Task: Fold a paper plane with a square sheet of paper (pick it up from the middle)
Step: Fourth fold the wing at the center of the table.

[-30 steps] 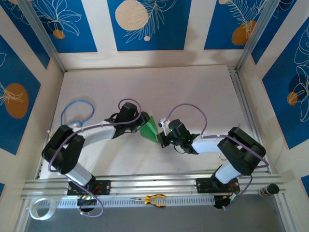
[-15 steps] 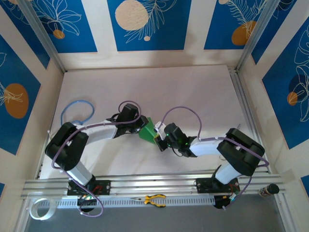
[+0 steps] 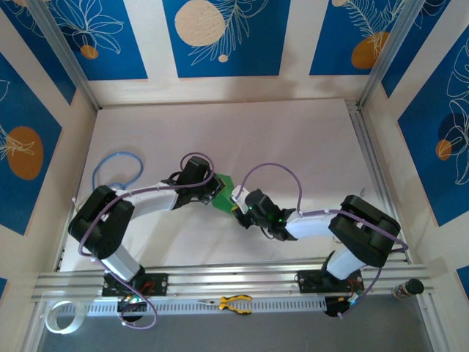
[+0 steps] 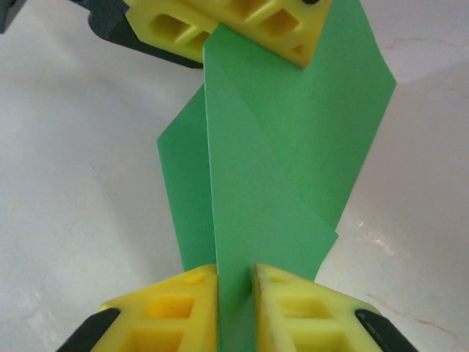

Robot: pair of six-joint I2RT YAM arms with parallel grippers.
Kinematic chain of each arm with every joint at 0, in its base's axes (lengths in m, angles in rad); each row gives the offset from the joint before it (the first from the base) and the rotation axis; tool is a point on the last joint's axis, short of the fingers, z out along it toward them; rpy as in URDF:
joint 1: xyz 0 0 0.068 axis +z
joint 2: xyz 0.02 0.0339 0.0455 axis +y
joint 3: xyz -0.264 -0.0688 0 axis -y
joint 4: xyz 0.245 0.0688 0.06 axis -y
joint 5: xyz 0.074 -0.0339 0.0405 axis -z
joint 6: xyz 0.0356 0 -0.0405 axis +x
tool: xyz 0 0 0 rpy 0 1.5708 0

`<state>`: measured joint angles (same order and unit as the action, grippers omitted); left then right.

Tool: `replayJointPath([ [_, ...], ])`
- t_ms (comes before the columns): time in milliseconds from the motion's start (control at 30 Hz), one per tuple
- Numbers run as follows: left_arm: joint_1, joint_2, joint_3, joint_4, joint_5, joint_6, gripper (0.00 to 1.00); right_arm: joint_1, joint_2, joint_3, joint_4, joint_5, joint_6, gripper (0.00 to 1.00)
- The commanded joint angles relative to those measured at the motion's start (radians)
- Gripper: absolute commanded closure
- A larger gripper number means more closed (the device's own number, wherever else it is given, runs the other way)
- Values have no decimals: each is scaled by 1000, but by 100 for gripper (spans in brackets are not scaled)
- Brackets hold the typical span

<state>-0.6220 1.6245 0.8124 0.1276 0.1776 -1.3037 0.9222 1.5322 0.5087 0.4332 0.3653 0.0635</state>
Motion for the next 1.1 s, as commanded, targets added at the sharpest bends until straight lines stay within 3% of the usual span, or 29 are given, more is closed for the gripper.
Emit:
replayJointPath([
  [0, 9, 11, -6, 24, 22, -10, 92, 15, 22, 28, 9, 62, -20, 79],
  [233, 8, 6, -6, 17, 18, -6, 92, 21, 34, 38, 1, 71, -13, 79],
  [700, 10, -2, 6, -16, 1, 14, 89, 18, 30, 32, -5, 47, 17, 90],
  [933, 29, -80, 42, -172, -69, 121, 62, -22, 47, 55, -35, -85, 109, 95],
  [1067, 36, -128, 29, -213, -105, 138, 58, -23, 76, 75, -45, -114, 147, 95],
])
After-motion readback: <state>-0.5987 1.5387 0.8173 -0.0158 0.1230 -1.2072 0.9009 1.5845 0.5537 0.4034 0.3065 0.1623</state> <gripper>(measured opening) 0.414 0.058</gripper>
